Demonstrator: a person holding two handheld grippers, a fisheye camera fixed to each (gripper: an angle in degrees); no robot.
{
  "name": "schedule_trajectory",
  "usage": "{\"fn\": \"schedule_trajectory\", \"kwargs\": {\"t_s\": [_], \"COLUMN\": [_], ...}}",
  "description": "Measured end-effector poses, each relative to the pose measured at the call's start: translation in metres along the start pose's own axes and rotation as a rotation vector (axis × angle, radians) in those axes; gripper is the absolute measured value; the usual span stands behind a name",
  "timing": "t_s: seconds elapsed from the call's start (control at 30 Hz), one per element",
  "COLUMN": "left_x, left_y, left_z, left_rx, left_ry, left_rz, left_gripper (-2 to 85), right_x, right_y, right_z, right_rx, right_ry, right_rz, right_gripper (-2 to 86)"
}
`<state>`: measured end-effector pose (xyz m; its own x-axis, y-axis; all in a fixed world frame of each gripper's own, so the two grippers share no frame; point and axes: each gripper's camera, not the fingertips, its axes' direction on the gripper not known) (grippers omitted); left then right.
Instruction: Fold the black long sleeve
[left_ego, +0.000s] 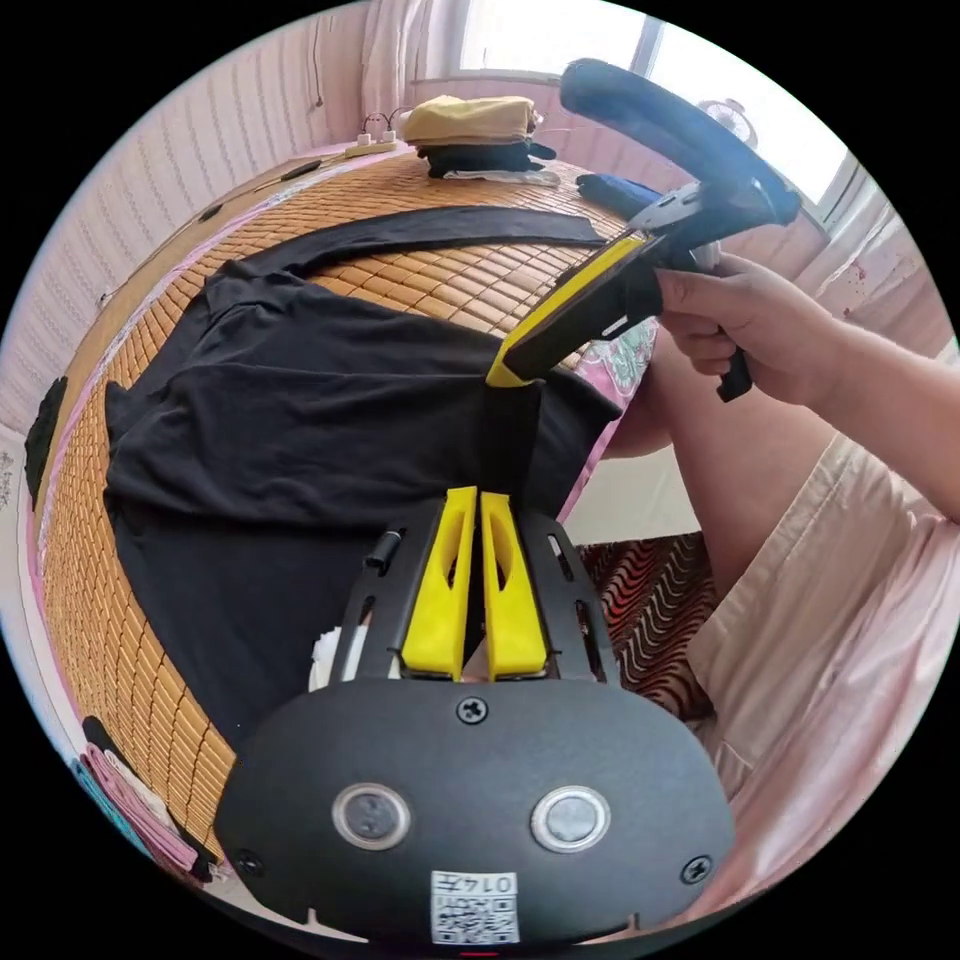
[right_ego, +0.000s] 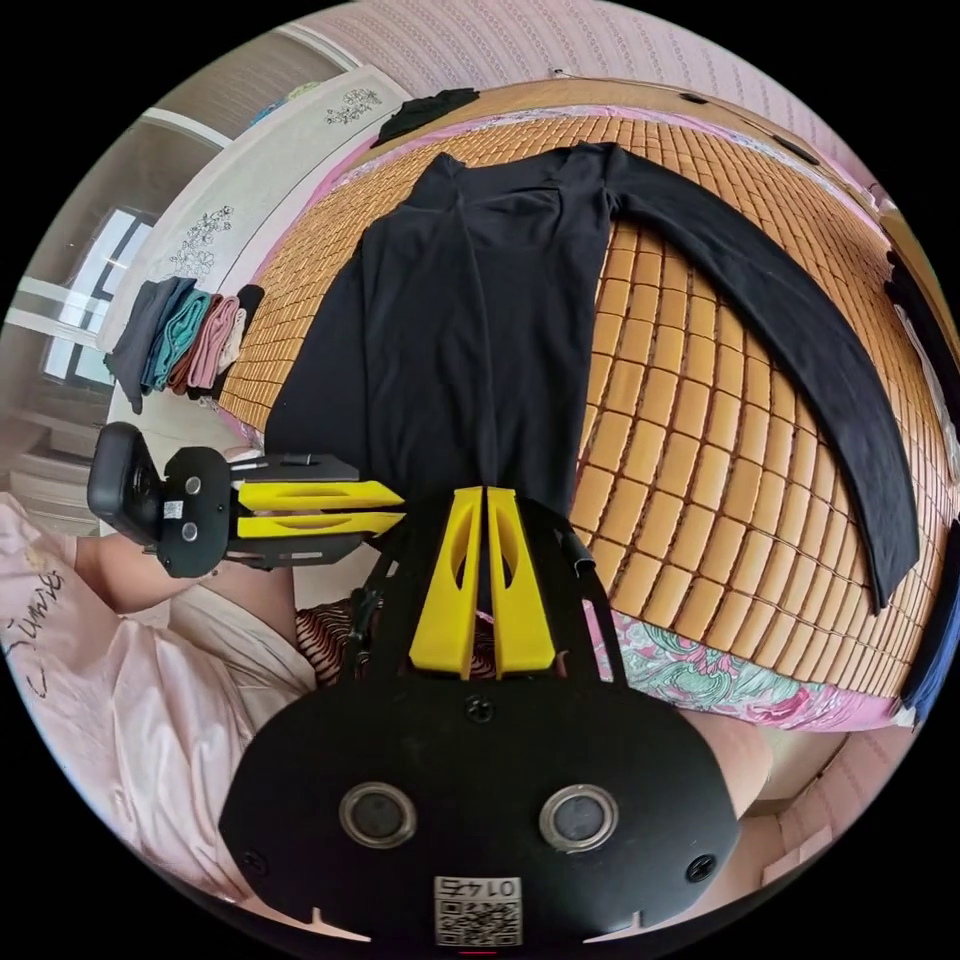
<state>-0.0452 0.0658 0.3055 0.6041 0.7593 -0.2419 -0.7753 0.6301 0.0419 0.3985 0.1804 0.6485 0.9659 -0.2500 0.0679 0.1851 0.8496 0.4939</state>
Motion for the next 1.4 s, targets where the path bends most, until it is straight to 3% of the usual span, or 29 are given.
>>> {"fn": "schedule_trajectory", "kwargs": {"t_s": [0.1, 0.3, 0.5, 0.73, 0.97, 1.2, 1.4], "left_x": [0.009, 0.010, 0.001, -0.027, -0.049, -0.039, -0.038], "left_y": [-0.015, -0.044, -0.053, -0.107, -0.222, -0.319, -0.377], "left_z": [-0.025, -0.002, -0.033, -0.062, -0.073, -0.058, -0.020], "left_rx": [0.111, -0.033, 0.053, 0.106, 0.135, 0.135, -0.004], "left_ry": [0.016, 0.090, 0.139, 0.136, 0.056, -0.057, -0.066], "left_rz": [0.044, 0.042, 0.016, 0.053, 0.124, 0.203, 0.191], "left_gripper": [-0.8, -0.9, -0.3, -0.2, 3.4, 5.6, 8.2], "right_x": [0.006, 0.031, 0.042, 0.125, 0.178, 0.195, 0.208], "right_y": [0.010, 0.016, 0.028, 0.077, 0.115, 0.129, 0.149], "right_z": [-0.020, 0.009, 0.009, -0.048, -0.046, -0.031, -0.036], "right_rx": [0.058, -0.031, -0.017, 0.411, 0.520, 0.458, 0.519], "right_ry": [-0.004, 0.029, 0.111, 0.340, 0.428, 0.439, 0.344], "right_rz": [-0.003, 0.029, 0.020, 0.465, 0.730, 0.779, 0.806], "right_gripper": [0.4, 0.7, 3.9, 10.9, 13.9, 4.0, 0.6]}}
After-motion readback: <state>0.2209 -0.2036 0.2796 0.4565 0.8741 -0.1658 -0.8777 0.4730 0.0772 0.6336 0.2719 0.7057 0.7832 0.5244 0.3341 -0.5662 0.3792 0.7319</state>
